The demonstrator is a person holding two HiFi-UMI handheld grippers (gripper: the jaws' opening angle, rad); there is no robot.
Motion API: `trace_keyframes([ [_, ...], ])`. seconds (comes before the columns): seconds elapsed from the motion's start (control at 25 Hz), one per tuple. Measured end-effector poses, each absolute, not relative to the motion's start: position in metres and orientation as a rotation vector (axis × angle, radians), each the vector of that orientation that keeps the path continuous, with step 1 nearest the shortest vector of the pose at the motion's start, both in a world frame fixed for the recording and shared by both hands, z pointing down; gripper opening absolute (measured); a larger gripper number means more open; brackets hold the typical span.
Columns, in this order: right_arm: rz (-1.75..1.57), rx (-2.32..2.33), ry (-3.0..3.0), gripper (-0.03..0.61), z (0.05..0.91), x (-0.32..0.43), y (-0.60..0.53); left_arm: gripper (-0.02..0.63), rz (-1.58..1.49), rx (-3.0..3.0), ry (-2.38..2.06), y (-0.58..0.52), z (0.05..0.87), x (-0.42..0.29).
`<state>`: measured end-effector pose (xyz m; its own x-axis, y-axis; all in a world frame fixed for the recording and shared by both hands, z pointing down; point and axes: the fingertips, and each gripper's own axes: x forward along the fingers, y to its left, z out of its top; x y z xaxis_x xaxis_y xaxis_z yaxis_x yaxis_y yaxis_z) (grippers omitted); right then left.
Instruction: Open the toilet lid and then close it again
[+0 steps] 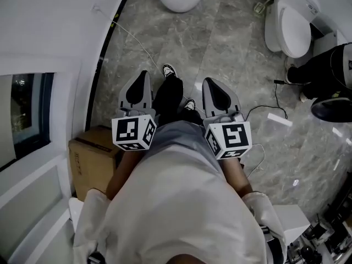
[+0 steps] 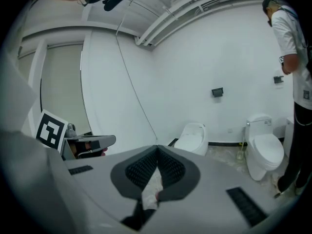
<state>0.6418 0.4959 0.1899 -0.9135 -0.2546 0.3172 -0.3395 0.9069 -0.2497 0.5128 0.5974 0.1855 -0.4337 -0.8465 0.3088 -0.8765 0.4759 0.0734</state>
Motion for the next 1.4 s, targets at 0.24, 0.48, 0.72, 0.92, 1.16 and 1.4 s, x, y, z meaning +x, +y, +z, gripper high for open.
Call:
trace_keyframes([
  [0.24,0.419,0.448,-2.762,0.009,0.191,0.616,0.478,0.008,0.098,1.470,-2.407,0.571,0.189,0.490],
  [0.48,0.382,0.395,-2.746,0.009,0.194,0.576,0.455,0.008,0.060,1.457,-2.395,0.543,0.194,0.452],
  [0.72,0.360,0.350,-2.714,0.009,0.195,0.522,0.434,0.008,0.045,1.435,-2.379,0.518,0.201,0.400],
  [0.92,0.383,0.349,-2.679,0.009,0.195,0.479,0.412,0.008,0.070,1.451,-2.370,0.494,0.196,0.355],
  [1.16,0.386,0.337,-2.661,0.009,0.192,0.429,0.393,0.008,0.072,1.465,-2.383,0.472,0.188,0.296],
  [1.4,0.371,0.358,-2.660,0.009,0.191,0.373,0.377,0.008,0.062,1.498,-2.375,0.460,0.184,0.246],
])
